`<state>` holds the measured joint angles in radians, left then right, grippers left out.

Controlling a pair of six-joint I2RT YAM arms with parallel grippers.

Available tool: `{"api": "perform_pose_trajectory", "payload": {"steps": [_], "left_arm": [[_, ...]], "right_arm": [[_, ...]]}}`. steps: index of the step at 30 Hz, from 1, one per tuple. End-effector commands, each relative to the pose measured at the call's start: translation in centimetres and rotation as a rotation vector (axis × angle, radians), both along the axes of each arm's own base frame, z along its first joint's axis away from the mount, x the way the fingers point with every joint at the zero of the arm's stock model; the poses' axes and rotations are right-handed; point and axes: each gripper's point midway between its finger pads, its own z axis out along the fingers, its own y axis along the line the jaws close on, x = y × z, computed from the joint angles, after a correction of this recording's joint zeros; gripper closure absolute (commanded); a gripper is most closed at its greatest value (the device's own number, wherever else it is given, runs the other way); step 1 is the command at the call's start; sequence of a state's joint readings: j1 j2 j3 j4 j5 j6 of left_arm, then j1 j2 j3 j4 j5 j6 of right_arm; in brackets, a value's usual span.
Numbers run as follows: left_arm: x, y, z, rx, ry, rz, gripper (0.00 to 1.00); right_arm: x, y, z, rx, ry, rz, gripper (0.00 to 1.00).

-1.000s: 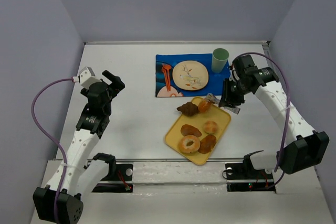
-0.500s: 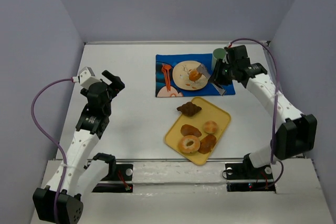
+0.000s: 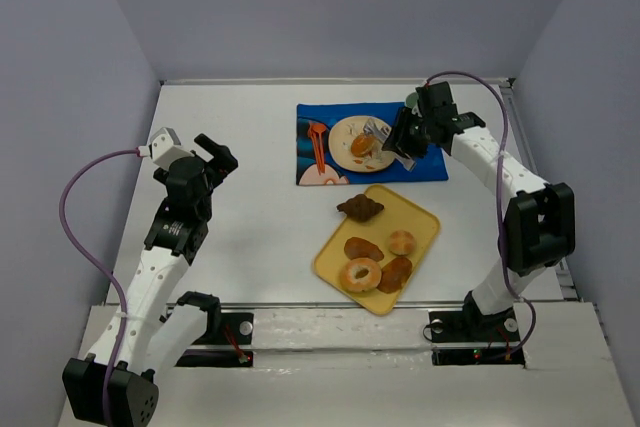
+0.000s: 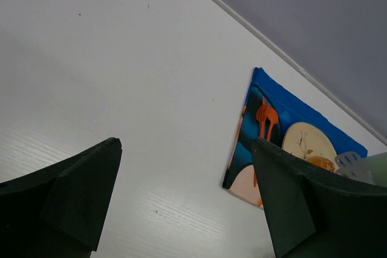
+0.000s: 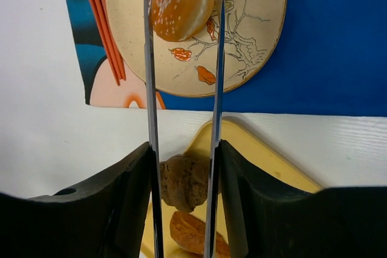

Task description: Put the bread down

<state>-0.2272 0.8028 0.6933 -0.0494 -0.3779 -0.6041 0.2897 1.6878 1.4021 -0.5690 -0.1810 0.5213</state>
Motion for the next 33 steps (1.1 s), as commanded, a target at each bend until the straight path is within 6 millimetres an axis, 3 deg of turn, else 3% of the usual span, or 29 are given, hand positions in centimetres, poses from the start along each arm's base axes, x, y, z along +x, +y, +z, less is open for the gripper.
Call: {"api": "perform_pose_trajectory", "payload": {"steps": [1,5,9,10,12,14,15,18,20,21,22,25,28,30,33], "left_arm": [[0.1,0.4,0.8,-0.010,-0.042,0.019,0.01],[-0.1,0.4,0.9,-0.013,-0.045,0.019,0.01],[-0.2,0.5,1.0,-0.015,-0.050,0.026,0.01],[-0.3,0.6,1.1,-0.016,-0.055,0.029,0.01],[-0.4,0.7,1.1,-0.019,-0.058,0.034,0.01],[-0.4,0.7,1.2,-0.021,-0.061,0.036,0.01],[-0.4,0.7,1.2,-0.021,-0.061,0.036,0.01],[-0.4,0.8,1.1,-0.024,-0.058,0.043,0.01],[-0.4,0.9,1.1,-0.024,-0.059,0.048,0.01],[-0.4,0.9,1.0,-0.022,-0.055,0.051,0.01],[-0.5,1.0,1.0,-0.023,-0.055,0.054,0.01],[-0.5,1.1,0.9,-0.021,-0.053,0.064,0.01],[-0.6,1.2,1.0,-0.025,-0.057,0.066,0.01],[-0.6,1.2,1.0,-0.026,-0.060,0.064,0.01],[-0.6,1.1,1.0,-0.027,-0.060,0.061,0.01]], "right_arm": [[1.1,-0.2,5.8,0.015,-0.179,-0.017,0.47],[0.5,-0.7,6.7,0.000,-0.203,-0.021,0.46],[-0.1,-2.2,8.0,-0.037,-0.246,-0.078,0.55],[-0.6,-3.1,9.3,-0.053,-0.285,-0.109,0.55],[-1.5,-4.6,10.0,-0.087,-0.319,-0.161,0.56],[-2.6,-7.9,11.8,-0.174,-0.398,-0.280,0.55],[-3.2,-8.1,12.5,-0.167,-0.416,-0.283,0.55],[-5.0,-11.7,14.4,-0.258,-0.479,-0.415,0.54],[-6.1,-14.3,14.5,-0.313,-0.489,-0.523,0.54],[-6.4,-14.9,14.3,-0.333,-0.483,-0.552,0.54],[-7.1,-17.0,13.1,-0.383,-0.449,-0.640,0.55],[-8.0,-19.6,10.4,-0.438,-0.374,-0.723,0.54],[-8.6,-22.7,6.1,-0.440,-0.245,-0.780,0.56],[-9.5,-24.0,3.1,-0.474,-0.162,-0.800,0.58],[-10.5,-24.3,-0.1,-0.522,-0.075,-0.801,0.54]]}}
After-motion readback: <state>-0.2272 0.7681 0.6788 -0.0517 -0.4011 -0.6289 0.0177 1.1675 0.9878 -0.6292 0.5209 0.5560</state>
